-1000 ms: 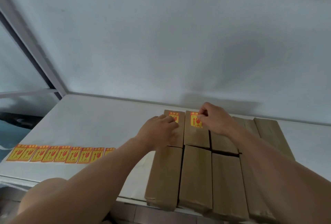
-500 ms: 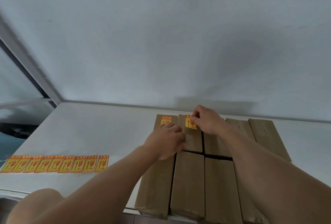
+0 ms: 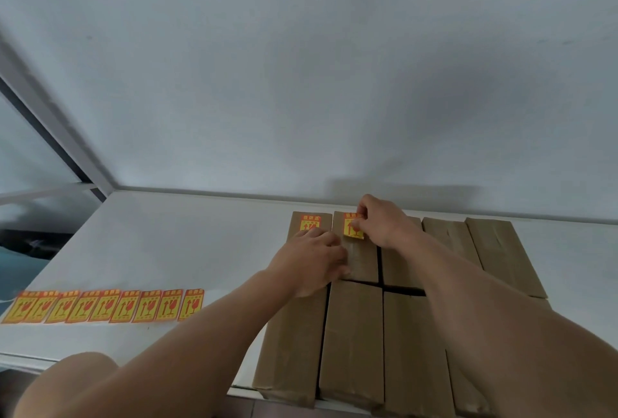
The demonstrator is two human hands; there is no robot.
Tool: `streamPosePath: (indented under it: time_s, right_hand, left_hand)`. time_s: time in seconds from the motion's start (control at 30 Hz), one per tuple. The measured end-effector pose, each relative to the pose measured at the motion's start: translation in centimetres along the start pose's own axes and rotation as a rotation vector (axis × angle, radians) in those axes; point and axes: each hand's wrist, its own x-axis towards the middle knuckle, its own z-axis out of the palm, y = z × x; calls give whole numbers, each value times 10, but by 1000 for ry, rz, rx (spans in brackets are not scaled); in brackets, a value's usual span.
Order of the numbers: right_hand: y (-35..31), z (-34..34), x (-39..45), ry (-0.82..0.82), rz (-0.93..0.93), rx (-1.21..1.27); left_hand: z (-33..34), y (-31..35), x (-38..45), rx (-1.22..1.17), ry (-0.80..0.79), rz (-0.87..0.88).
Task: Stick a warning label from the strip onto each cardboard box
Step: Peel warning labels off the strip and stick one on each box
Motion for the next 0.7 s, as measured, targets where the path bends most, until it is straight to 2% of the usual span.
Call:
streamPosePath:
  time_s: [0.33, 0.43, 0.57, 0.7]
  right_hand:
    - [-2, 6, 0, 55, -14, -97]
    - [0, 8, -2, 132, -12, -95]
    - [9, 13, -8, 252, -150, -204]
    - [18, 16, -16, 200, -166, -264]
  left_hand:
    - [0, 0, 0, -4, -4, 3]
    - [0, 0, 0, -6, -11, 0]
    - [0, -1, 0, -9, 4, -1]
    - [3, -3, 1, -8, 16, 3]
